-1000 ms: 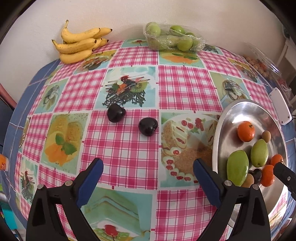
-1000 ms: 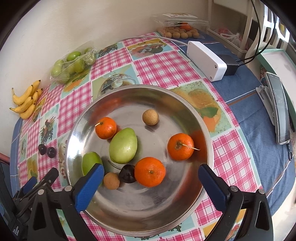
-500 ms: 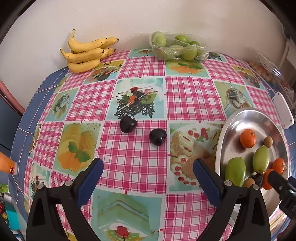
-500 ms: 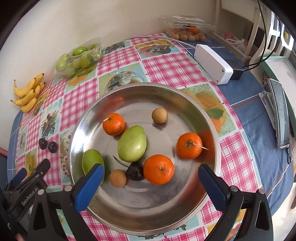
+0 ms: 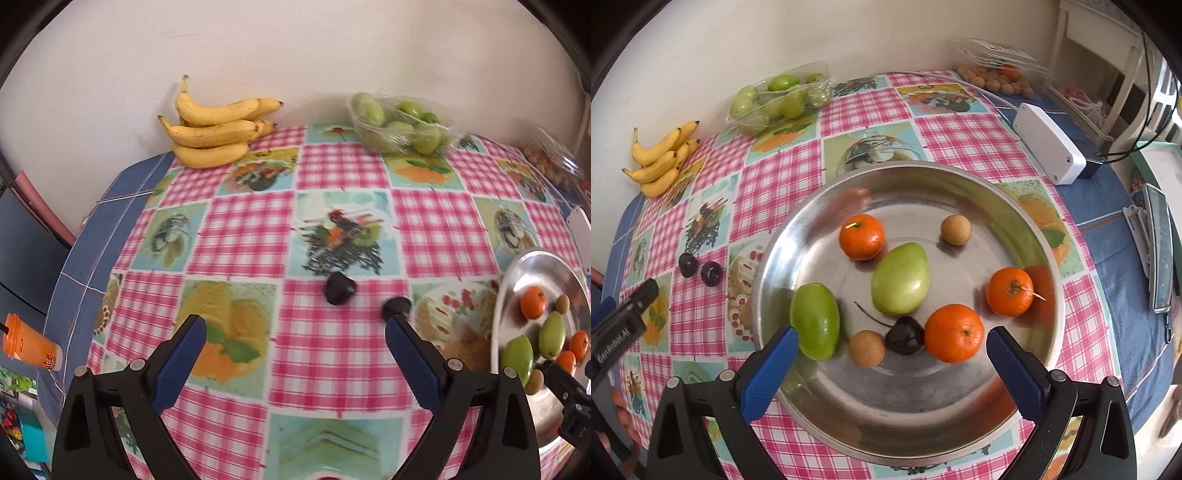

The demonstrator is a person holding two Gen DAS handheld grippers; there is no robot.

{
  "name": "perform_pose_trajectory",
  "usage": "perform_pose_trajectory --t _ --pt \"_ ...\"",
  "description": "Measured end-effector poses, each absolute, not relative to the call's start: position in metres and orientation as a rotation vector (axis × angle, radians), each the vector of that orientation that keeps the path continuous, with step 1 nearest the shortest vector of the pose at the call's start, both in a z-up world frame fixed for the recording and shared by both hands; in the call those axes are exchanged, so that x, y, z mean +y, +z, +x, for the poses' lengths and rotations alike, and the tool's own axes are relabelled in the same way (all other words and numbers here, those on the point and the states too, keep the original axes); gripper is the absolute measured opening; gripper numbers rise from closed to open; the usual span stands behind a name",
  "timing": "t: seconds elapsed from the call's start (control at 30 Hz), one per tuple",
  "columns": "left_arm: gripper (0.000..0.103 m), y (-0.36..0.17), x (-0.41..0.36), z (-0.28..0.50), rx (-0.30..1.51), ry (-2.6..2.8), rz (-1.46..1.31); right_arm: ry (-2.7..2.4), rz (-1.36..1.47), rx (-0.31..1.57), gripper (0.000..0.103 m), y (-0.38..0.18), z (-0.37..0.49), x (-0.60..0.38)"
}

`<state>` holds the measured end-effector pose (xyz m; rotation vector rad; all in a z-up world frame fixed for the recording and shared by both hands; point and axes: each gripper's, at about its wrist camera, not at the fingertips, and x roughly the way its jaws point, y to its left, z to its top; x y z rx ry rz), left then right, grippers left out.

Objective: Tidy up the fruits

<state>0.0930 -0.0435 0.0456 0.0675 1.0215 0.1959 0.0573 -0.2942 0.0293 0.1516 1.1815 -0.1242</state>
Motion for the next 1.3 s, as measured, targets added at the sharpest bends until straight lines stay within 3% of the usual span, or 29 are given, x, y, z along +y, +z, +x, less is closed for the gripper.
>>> perform_pose_trajectory --t 0.6,1.3 --pt "0.098 0.039 0.050 0.091 1.025 0.346 -0.061 0.078 0.109 1.108 0.103 0.038 0.071 -0.195" --pt "0.098 0.017 0.059 0.108 1.074 0.255 -0.247 0.215 0.162 1.099 0.103 0.020 0.108 -0.155"
